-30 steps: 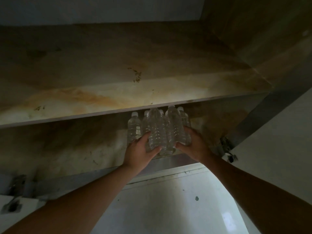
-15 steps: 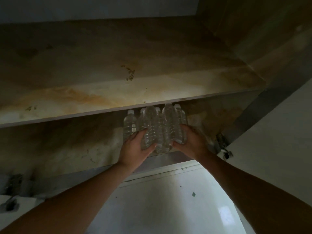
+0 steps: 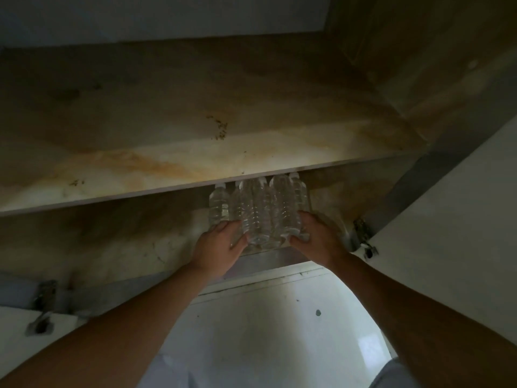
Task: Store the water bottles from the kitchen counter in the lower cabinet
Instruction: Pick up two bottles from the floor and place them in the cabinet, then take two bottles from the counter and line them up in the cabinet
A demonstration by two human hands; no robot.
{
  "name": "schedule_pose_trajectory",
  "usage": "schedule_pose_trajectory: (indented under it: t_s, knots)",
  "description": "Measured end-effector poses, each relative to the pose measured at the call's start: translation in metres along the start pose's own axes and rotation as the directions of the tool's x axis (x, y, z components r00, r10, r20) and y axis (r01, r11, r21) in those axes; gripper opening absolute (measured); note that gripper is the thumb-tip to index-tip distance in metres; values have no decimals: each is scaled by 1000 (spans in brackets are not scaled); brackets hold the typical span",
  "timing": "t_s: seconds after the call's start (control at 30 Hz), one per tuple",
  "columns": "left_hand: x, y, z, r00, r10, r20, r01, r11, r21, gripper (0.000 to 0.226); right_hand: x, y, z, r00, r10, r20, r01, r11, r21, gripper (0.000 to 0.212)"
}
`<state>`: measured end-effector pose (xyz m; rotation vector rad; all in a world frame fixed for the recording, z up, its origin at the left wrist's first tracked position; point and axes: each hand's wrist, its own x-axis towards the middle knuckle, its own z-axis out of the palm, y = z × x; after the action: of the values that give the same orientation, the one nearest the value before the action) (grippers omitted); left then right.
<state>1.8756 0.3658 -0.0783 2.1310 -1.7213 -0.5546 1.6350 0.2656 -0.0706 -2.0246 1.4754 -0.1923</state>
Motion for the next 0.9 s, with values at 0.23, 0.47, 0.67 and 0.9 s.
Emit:
schedule_pose_trajectory:
  t_s: [0.23, 0.47, 0.67, 0.9]
  knots:
    - [-78, 49, -60, 989, -130, 70, 114, 975, 192, 77, -88, -51, -51, 995, 91, 43, -90, 996, -23, 58]
    - [-161, 143, -223, 990, 83, 113, -122, 907, 403, 47, -217, -157, -184, 996, 10, 84, 9, 974, -225, 54]
    - [-223, 237, -389, 980, 104, 168, -170, 878, 447, 51, -309, -268, -322, 998, -3, 62, 17, 972, -233, 59]
    - [-286, 321, -525, 975, 214, 60, -219, 880, 421, 52, -401, -356, -421, 999, -2, -38, -5, 982, -190, 57]
